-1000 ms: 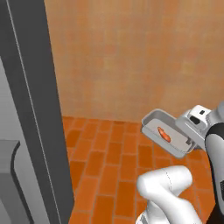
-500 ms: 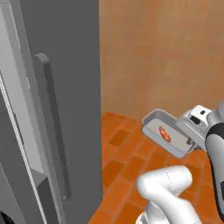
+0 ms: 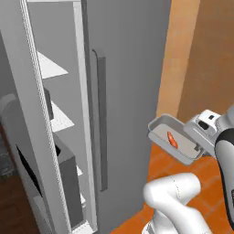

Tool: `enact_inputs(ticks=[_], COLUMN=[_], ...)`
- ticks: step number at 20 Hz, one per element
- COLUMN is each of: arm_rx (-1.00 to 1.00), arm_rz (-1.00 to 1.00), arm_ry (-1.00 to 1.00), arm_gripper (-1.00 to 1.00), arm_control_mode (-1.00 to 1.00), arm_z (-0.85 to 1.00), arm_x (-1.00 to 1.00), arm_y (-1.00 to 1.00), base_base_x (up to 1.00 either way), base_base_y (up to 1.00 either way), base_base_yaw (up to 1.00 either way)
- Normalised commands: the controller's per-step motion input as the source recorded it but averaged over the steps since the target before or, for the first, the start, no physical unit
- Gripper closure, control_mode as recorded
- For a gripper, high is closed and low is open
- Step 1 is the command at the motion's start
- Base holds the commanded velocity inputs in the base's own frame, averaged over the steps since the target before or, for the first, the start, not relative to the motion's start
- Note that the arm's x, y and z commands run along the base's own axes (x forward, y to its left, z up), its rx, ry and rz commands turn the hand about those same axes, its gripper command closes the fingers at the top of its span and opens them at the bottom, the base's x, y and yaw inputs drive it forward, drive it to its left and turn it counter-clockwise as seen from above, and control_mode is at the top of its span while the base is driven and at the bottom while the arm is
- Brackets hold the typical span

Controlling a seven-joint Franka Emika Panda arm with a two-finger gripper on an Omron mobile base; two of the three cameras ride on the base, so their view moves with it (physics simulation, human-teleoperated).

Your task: Take the meat container that has the shrimp and place it on the second highest rack of the freezer. Then take the vegetable container that has the cucumber and garlic and place it on the highest rack of the freezer.

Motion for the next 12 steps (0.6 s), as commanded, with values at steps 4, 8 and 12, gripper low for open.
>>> enact_inputs(ticks=[4, 8, 12], arm_rx=[0.0, 0.0, 0.0], arm_rz=[0.0, 0.0, 0.0], arm_ry=[0.0, 0.0, 0.0], arm_gripper=[1.0, 1.0, 1.0], arm_control_mode=[1.0, 1.0, 1.0], arm_z=[0.0, 0.0, 0.0], arm_x=[0.0, 0.0, 0.0], arm_y=[0.0, 0.0, 0.0], base_base_x=[0.37, 0.4, 0.45], base_base_y=[-0.05, -0.13, -0.06], base_base_yaw=[0.54, 0.46, 0.43])
